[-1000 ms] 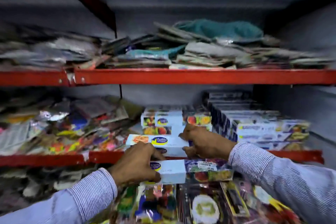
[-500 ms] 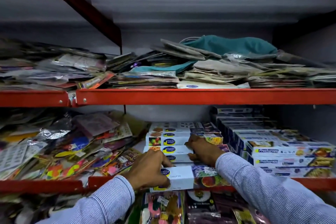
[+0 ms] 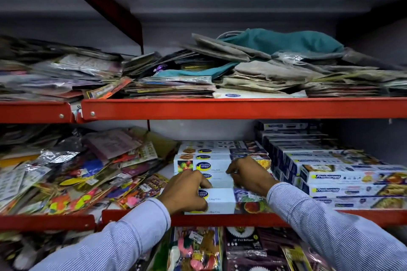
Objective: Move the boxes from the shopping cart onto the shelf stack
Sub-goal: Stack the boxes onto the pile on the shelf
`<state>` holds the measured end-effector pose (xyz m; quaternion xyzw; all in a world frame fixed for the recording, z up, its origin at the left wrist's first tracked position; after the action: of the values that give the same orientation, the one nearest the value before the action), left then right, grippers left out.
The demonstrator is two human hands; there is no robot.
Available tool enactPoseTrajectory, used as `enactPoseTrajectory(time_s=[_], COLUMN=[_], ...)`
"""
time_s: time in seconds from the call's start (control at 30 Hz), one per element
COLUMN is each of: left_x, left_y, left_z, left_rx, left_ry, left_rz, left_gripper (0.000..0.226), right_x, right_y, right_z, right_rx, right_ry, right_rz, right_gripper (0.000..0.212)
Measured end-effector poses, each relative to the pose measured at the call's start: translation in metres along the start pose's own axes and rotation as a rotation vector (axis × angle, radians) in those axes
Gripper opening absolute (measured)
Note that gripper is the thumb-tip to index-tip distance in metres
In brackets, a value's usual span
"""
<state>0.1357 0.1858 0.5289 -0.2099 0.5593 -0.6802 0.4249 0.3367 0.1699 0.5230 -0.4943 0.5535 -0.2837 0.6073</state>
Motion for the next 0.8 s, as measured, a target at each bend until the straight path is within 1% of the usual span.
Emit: enactPoseTrajectory(time_s=[0.1, 0.2, 0.3, 0.37, 0.4, 0.43, 0.5, 0.53, 0.57, 0.73, 0.8], left_x=[-0.019, -0.035, -0.042, -0.041, -0.041, -0.040, -0.039, -0.039, -0.039, -0.040, -0.039], left_y=[0.005, 0.015, 0.029, 0.036, 0.038, 0.040, 0.042, 0.043, 0.043, 0.048, 0.051], left_z=[0.005, 0.005, 0.004, 0.002, 0.002, 0.000, -0.003, -0.005, -0.006, -0.007, -0.006], left_rx=[0.024, 0.033, 0.028, -0.012, -0.040, -0.052, -0.015, 0.004, 0.013, 0.005, -0.012], left_ry=[-0.002, -0.002, 0.002, 0.013, 0.026, 0.035, 0.029, 0.020, 0.014, 0.004, 0.000], left_rz=[0.019, 0.049, 0.073, 0.105, 0.129, 0.147, 0.153, 0.151, 0.150, 0.144, 0.158], left_gripper=[0.052, 0.059, 0.060, 0.057, 0.054, 0.051, 0.051, 0.051, 0.052, 0.049, 0.047], right_x=[0.005, 0.017, 0.034, 0.042, 0.045, 0.046, 0.047, 0.047, 0.047, 0.048, 0.049], right_y=[-0.012, -0.017, -0.014, -0.011, -0.010, -0.008, -0.004, -0.003, -0.003, -0.002, -0.001], right_z=[-0.001, -0.005, 0.000, 0.004, 0.006, 0.007, 0.007, 0.008, 0.007, 0.006, 0.005], right_rx=[-0.029, -0.049, -0.069, -0.039, -0.033, -0.042, -0.058, -0.060, -0.060, -0.089, -0.079], right_ry=[-0.004, -0.018, -0.023, -0.003, 0.007, 0.007, -0.012, -0.022, -0.021, 0.000, 0.032], right_rz=[0.026, -0.056, -0.186, -0.219, -0.207, -0.190, -0.166, -0.155, -0.152, -0.124, -0.101], right_gripper=[0.025, 0.026, 0.045, 0.054, 0.051, 0.042, 0.017, 0.008, 0.004, 0.005, 0.018])
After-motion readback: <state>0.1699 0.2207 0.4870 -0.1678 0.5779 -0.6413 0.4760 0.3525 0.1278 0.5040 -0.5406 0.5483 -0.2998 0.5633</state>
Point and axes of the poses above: each hand's wrist, its own x-axis away from the middle knuckle, its own y-axis out of the palm, z = x × y, the point moved 4 cm from there along -x, towards the middle knuckle, and after that the axes turned 15 degrees about -y, right-handed, at the moved point
